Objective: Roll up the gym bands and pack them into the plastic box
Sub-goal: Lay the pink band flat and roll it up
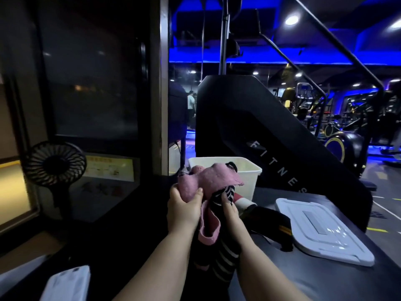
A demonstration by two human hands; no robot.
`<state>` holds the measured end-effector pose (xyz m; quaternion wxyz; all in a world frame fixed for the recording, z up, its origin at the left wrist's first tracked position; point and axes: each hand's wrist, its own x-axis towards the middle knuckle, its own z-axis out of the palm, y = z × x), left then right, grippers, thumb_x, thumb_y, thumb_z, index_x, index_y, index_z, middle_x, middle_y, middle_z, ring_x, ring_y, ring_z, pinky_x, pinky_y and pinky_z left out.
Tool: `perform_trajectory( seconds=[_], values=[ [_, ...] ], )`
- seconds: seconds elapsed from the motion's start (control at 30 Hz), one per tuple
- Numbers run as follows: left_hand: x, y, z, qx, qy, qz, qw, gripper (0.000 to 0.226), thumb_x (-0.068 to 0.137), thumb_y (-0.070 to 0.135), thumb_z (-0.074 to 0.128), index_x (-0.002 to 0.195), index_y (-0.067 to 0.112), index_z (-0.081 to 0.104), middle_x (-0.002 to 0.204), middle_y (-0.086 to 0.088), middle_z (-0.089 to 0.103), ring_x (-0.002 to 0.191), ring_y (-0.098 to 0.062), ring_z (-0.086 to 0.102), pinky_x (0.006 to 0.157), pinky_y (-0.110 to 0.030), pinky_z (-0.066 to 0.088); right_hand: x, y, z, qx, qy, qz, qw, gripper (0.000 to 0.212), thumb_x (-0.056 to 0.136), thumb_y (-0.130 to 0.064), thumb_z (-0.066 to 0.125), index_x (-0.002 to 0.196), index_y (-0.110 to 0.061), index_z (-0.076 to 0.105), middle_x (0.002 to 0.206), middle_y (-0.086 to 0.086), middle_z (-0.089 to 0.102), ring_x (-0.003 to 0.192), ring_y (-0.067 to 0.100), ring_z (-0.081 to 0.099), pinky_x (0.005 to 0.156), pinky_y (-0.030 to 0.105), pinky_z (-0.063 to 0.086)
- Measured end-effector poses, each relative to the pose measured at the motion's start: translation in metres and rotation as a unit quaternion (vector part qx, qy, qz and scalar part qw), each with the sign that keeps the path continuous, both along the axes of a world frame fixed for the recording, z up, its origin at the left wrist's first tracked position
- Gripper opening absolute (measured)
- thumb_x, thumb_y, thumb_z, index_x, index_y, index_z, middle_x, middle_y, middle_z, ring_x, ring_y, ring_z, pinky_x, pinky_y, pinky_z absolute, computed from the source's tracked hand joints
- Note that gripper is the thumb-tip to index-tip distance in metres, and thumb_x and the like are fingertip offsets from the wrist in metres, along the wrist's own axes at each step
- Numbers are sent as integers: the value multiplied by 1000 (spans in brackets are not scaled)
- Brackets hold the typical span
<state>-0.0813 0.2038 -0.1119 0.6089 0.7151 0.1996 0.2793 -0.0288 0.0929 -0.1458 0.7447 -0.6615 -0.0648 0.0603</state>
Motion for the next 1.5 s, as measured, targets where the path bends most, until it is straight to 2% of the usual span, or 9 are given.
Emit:
perform_trajectory(
  seconds=[0.13, 0.37, 0.53, 0.63, 0.83, 1.0, 1.13, 1.33, 1.5],
  values=[
    [3, -10, -21, -1, 53, 7, 999, 72, 84, 52, 65, 142, 19, 37, 139, -14, 50, 124, -36, 51, 104, -45, 42, -13, -26, -2, -192, -40, -43, 980, 58, 89, -68, 41, 130, -29, 54, 124, -3, 61, 116, 20, 55, 90, 29, 37],
    [9, -51, -25, 94, 168, 20, 981, 80, 87, 65, 48, 151, 35, 12, 155, -3, 26, 138, -32, 30, 108, -57, 24, 10, -85, -8, -425, -153, -214, 866, 70, 83, -71, 11, 117, -34, 60, 121, 4, 64, 118, 33, 51, 98, 42, 35],
    [15, -58, -22, 170, 247, -44, 953, 71, 94, 66, 32, 152, 44, -4, 163, -1, 2, 145, -33, 15, 112, -61, 14, 16, -112, -10, -399, -22, -206, 893, 80, 74, -89, 18, 139, -48, 40, 155, 2, 30, 141, 33, 25, 115, 54, 17],
    [16, -50, -18, 234, 262, -44, 935, 61, 94, 67, 21, 150, 49, 5, 162, 1, 15, 145, -30, 14, 114, -59, 7, 26, -121, -13, -356, 35, -173, 918, 84, 72, -91, 31, 144, -47, 31, 160, 5, 14, 143, 35, 23, 115, 56, 16],
    [23, -34, -29, 167, 197, 3, 966, 96, 78, 72, 55, 149, 42, -2, 151, -2, 38, 138, -34, 32, 111, -59, 25, 37, -108, -29, -183, 42, -119, 975, 95, 53, -91, 59, 124, -28, 56, 119, 1, 66, 106, 18, 61, 93, 35, 45],
    [26, -30, -34, 85, 196, -59, 975, 98, 71, 74, 53, 150, 43, 4, 153, -4, 37, 131, -35, 45, 110, -54, 32, 28, -91, -27, -129, 47, -92, 986, 66, 70, -71, 69, 124, -39, 48, 114, -8, 58, 109, 16, 54, 97, 37, 40],
    [24, -26, -35, 70, 187, -69, 977, 77, 86, 70, 45, 149, 36, 16, 144, -7, 48, 124, -35, 50, 107, -47, 37, 43, -77, -39, -72, 44, -78, 993, 89, 53, -71, 78, 130, -41, 46, 125, -1, 63, 114, 20, 59, 103, 46, 44],
    [14, -15, -39, 39, 122, -43, 991, 58, 95, 56, 43, 143, 29, 27, 132, -11, 55, 114, -33, 55, 101, -44, 43, 28, -47, -23, -30, 30, -69, 997, 68, 75, -41, 72, 134, -22, 43, 113, 8, 63, 105, 24, 60, 92, 37, 47],
    [5, -4, -33, 52, 66, -30, 996, 51, 97, 50, 43, 141, 29, 29, 132, -11, 54, 110, -32, 56, 91, -37, 43, 18, -18, -22, 47, 25, -42, 998, 33, 79, -26, 66, 108, -10, 65, 93, 12, 69, 92, 26, 64, 81, 35, 49]
  ],
)
